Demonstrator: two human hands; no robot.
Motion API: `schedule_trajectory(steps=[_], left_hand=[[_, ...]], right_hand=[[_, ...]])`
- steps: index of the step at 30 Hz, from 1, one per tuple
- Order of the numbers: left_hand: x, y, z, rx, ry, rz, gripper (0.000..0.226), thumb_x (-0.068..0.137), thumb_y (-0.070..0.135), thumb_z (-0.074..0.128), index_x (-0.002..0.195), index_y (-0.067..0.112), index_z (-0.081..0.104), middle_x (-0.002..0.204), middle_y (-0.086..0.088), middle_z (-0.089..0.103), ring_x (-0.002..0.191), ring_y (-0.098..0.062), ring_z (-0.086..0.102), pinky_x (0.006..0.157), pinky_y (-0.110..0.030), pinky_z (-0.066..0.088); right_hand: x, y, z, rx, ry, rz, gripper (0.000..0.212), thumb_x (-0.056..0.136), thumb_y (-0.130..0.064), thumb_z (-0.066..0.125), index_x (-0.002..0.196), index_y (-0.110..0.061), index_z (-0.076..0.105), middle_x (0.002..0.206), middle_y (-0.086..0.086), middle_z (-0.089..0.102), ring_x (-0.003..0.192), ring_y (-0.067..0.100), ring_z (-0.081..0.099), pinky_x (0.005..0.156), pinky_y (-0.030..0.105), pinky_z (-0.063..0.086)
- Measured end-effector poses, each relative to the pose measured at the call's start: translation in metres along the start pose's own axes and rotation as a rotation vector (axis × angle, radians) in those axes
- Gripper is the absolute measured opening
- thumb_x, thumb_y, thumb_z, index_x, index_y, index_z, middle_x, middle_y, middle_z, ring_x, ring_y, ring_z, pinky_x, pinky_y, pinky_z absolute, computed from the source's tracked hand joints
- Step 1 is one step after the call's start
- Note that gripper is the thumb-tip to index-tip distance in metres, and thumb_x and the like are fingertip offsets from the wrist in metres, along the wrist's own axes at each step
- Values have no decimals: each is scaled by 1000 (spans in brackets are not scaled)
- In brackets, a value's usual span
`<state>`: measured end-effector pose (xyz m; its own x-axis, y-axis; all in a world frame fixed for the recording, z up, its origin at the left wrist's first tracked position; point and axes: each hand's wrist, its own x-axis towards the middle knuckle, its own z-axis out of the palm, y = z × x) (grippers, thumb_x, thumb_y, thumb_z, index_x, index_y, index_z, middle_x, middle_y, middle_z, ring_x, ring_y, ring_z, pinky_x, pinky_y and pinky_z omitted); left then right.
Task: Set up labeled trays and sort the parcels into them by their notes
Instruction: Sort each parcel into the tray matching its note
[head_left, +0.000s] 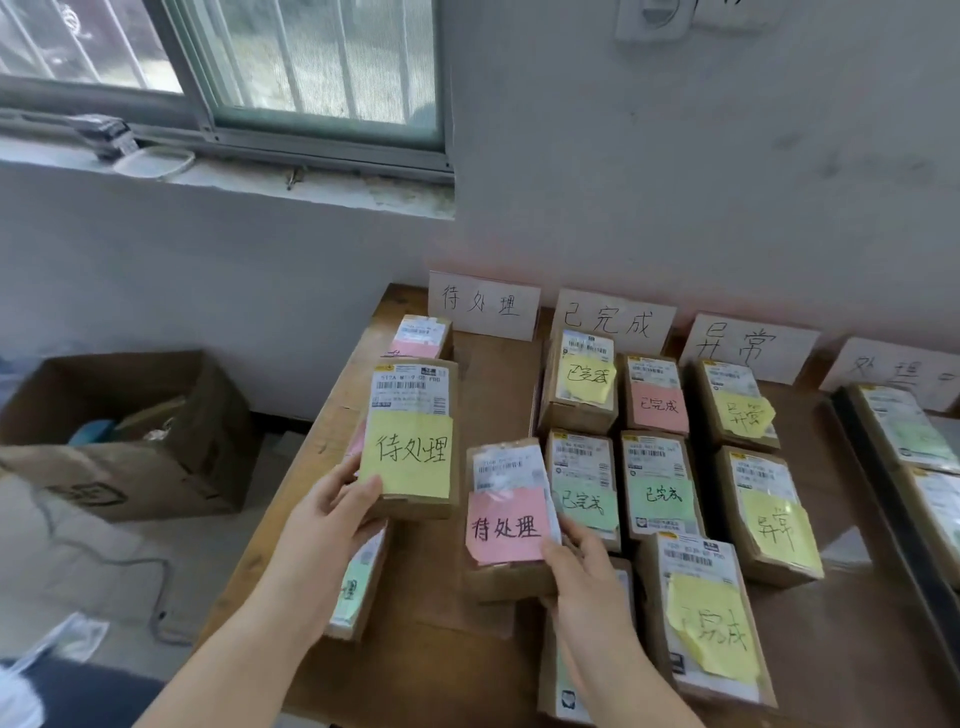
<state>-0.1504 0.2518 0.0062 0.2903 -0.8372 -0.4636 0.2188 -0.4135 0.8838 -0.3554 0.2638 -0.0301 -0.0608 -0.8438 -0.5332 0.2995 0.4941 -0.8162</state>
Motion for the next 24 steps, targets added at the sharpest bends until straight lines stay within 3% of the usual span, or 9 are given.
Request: schedule_trajectory(steps=[3,5,10,12,14,16,19,21,24], left_hand=[[18,3,-22,79,-33,7,28,93,27,58,117,39,54,92,12,74,96,-14,69,93,-43,52],[27,5,-32,141,-84,0,33,91,30,60,122,40,52,99,10,73,95,-14,69,92,-45,52],[49,6,-52,112,-158,-61,33,91,25,59,123,31,54,94,5,75,88,-15,72,83,-38,55],[57,7,-60,107,-176,-83,42,90,26,60,131,26,52,97,3,75,91,-18,72,85,-41,55],[63,8,-67,98,-195,-80,44,90,25,60,133,24,51,95,3,75,87,-17,72,78,-37,55],[66,8,-73,93,-203,-65,40,91,25,59,130,25,51,91,5,75,83,-14,73,71,-32,54],[69,8,-79,118,-221,-44,41,90,26,59,130,25,52,93,6,75,86,-13,72,77,-33,55],[71,7,-82,117,-238,-40,42,90,25,58,131,23,52,97,5,74,91,-14,71,84,-36,54],[75,9,-85,94,-261,-40,39,91,24,58,129,24,52,95,5,75,92,-15,70,85,-35,53]], right_hand=[[12,24,26,-72,78,9,23,97,-22,51,114,-37,48,118,-1,64,108,17,61,96,38,50],[20,34,41,-99,129,-7,29,97,-27,50,123,-37,45,123,-3,61,111,15,57,99,38,45],[38,46,70,-193,217,-60,42,98,-31,49,138,-31,36,114,-12,53,109,9,47,94,29,37],[44,56,75,-306,271,-61,42,99,-29,47,139,-28,36,121,-8,52,108,9,44,94,28,38],[45,65,77,-436,340,-79,40,99,-28,45,138,-24,37,129,-3,53,108,11,47,92,28,41],[42,72,77,-591,390,-146,42,99,-27,45,140,-22,36,139,1,47,121,14,45,99,26,38],[30,87,78,-1016,360,-398,52,100,-24,40,149,-20,23,156,-8,18,145,9,12,116,23,15],[25,97,77,-1369,268,-541,51,97,-27,36,147,-19,30,152,-8,27,143,11,16,116,27,13],[28,102,80,-1631,105,-464,60,86,-39,36,141,-15,42,142,0,49,135,17,34,110,32,12]])
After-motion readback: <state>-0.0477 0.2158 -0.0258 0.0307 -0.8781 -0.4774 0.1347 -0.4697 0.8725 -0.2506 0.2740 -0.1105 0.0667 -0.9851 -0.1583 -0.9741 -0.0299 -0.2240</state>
